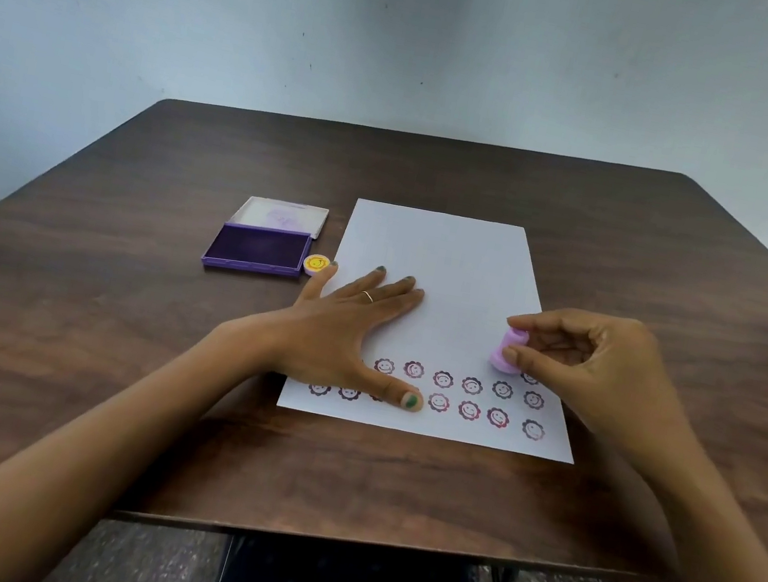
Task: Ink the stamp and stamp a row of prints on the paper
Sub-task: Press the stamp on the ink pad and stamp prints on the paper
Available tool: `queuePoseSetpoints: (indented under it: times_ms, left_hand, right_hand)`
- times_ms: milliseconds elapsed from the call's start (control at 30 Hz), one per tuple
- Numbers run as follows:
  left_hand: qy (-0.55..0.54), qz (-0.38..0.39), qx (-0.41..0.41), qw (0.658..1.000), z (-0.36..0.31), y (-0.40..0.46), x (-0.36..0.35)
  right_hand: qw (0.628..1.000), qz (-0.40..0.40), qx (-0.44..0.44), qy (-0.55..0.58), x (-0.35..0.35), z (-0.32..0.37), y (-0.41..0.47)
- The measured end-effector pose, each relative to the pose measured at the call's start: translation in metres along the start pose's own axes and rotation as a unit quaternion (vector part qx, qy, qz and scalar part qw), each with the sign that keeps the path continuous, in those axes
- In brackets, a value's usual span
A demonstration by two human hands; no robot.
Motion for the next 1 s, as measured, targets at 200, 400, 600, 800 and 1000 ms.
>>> queuePoseSetpoints:
  times_ms: [200,400,600,800,1000]
  left_hand:
    - [0.004,0.0,-0.002,1.0,0.0002,0.0013,-0.0001]
    - [0.003,0.004,-0.002,1.0,0.0006,0.0009,-0.0002]
    - [0.001,0.003,-0.001,1.0,0.0005,0.001,-0.0001]
    - [-0.004,0.002,-0.001,1.0,0.0009,0.001,-0.0003]
    - [-0.002,0.003,0.002,1.0,0.0015,0.0017,-0.0015]
  right_hand:
    - [1.0,-0.004,0.0,-0.004,0.0009,-0.0008,0.0002]
    - [1.0,-0.008,-0.004,-0.015,-0.0003,-0.0007,-0.0021]
    - [1.0,-0.015,-0.002,-0.023,-0.0009,0.0016,-0.0042]
    - [0.999,-0.028,0.01,-0.034,-0.0021,0.0026,-0.0062]
    - [0.999,-0.037,0.013,-0.034,-0.0024,0.0038,-0.0091]
Point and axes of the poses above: each hand's wrist, its own y-axis towards the middle knuckle, its own x-axis out of the back of the hand, z = x × y, the point moved 5 cm from there along y, towards the middle knuckle, and after that the axes turned 13 degrees about -z, right-handed, at the moved point
